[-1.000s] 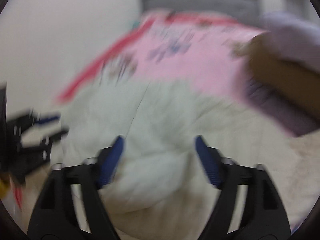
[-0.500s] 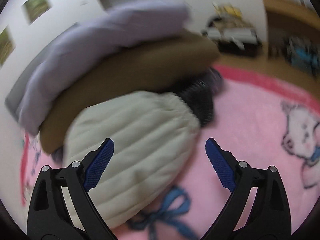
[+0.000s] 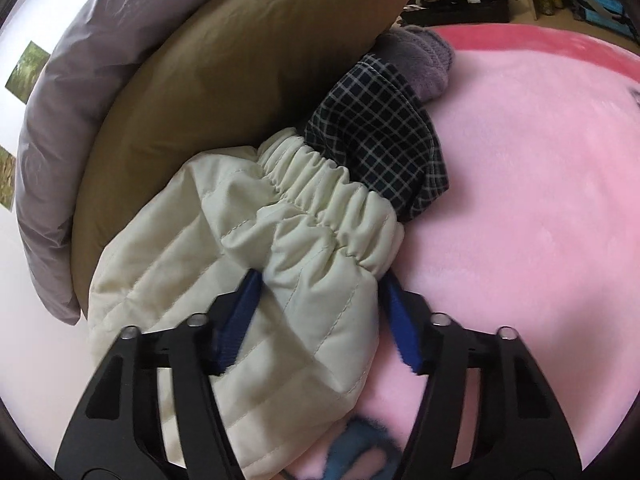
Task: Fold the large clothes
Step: 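Move the right tool to the jacket sleeve cuff and grasp it, then lift the sleeve with the right tool and carry it across the jacket body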
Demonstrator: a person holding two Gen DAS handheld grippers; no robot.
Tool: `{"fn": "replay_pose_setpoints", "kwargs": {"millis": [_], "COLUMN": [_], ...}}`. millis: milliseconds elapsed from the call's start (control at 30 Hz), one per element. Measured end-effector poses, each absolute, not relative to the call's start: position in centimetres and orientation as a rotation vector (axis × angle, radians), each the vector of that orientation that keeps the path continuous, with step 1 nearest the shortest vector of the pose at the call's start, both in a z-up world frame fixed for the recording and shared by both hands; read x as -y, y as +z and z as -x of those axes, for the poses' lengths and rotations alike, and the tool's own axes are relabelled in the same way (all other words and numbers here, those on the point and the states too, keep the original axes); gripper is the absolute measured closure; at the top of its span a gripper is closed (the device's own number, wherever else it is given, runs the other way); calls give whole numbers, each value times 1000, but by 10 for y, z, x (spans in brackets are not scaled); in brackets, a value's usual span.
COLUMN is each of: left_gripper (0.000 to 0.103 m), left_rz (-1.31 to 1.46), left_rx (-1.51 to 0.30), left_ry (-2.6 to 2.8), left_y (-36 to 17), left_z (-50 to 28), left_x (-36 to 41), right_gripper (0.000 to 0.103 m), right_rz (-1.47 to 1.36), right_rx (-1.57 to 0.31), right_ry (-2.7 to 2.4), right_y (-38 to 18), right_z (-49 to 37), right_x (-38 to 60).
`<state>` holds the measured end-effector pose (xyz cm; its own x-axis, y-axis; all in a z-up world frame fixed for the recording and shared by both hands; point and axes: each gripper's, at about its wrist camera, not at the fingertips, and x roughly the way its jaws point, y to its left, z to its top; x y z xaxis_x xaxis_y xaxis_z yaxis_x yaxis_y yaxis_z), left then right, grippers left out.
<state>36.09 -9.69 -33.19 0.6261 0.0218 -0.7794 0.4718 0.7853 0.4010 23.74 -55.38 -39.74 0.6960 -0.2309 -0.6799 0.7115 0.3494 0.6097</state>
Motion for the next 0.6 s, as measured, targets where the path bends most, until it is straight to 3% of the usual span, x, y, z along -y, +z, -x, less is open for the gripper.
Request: {"fn": "replay_pose_setpoints", "kwargs": {"millis": [100,267,433,600], "left_gripper": [54,53,48,45], "left_rz": [-631,-605,-569,-445], "left_rx": [-866,-841,-800,-750], "left_ry": [-281,-309,-344,-377], "left_y": [-332,-330,-318,-295], "left_z": [-360,-355,-348,-332], "left_x": [96,91,82,57], "right_gripper": [74,79,79,80], "right_rz": [-1076,-1012,-936,-676], "right_rx": [-506,-423,-231,-266], "right_ry": [-626,-544,-327,-6], "right_y": [-383,-319,-207,-113], "right_z": [-232,-221,-213,-270], "right_x": [542,523,469,363]}}
